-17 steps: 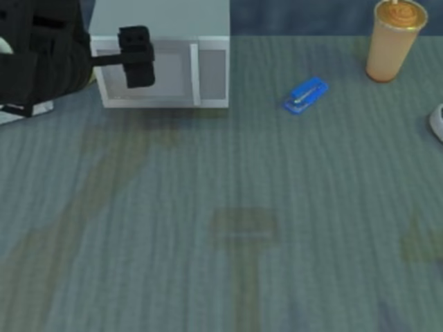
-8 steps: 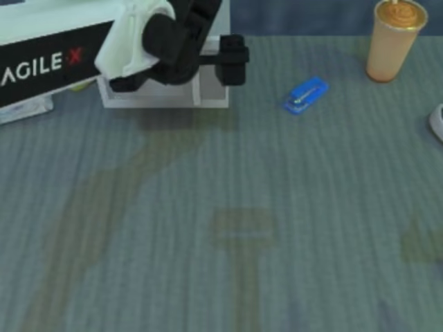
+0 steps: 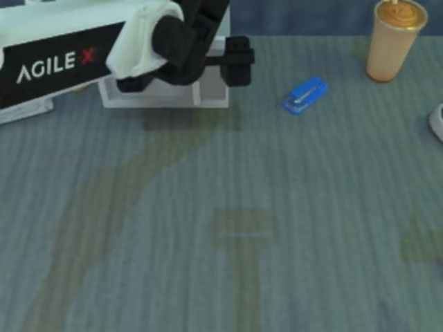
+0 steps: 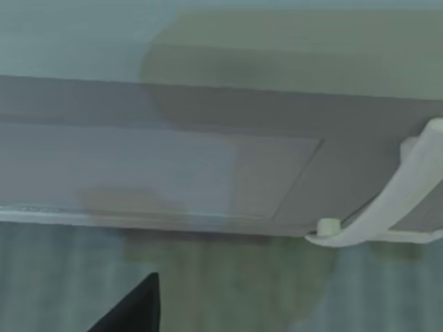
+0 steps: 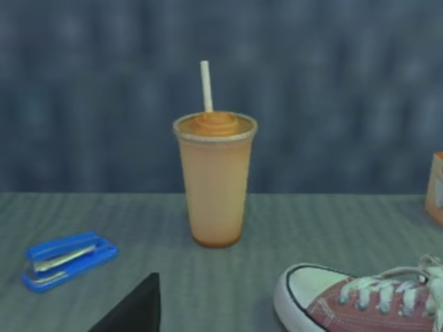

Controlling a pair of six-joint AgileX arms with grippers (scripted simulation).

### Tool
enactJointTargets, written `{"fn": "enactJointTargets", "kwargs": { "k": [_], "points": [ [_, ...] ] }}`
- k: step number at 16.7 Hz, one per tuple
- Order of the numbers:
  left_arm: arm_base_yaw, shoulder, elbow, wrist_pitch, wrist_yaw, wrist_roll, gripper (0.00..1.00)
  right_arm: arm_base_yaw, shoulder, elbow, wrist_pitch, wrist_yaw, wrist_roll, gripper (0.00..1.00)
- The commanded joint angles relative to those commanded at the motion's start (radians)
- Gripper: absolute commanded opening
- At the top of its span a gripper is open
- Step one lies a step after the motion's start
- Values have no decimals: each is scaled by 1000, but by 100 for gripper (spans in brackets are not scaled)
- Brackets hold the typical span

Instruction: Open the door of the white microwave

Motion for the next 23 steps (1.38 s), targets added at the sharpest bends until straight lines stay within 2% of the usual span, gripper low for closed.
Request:
{"fn": "enactJointTargets", "kwargs": {
  "k": [6,11,23],
  "points": [
    [46,200,89,116,31,41,100,0,0,0,0,0,0,100],
    [52,214,97,128,34,45,100,0,0,0,0,0,0,100],
    [52,214,97,128,34,45,10,0,0,0,0,0,0,100]
  ]
}}
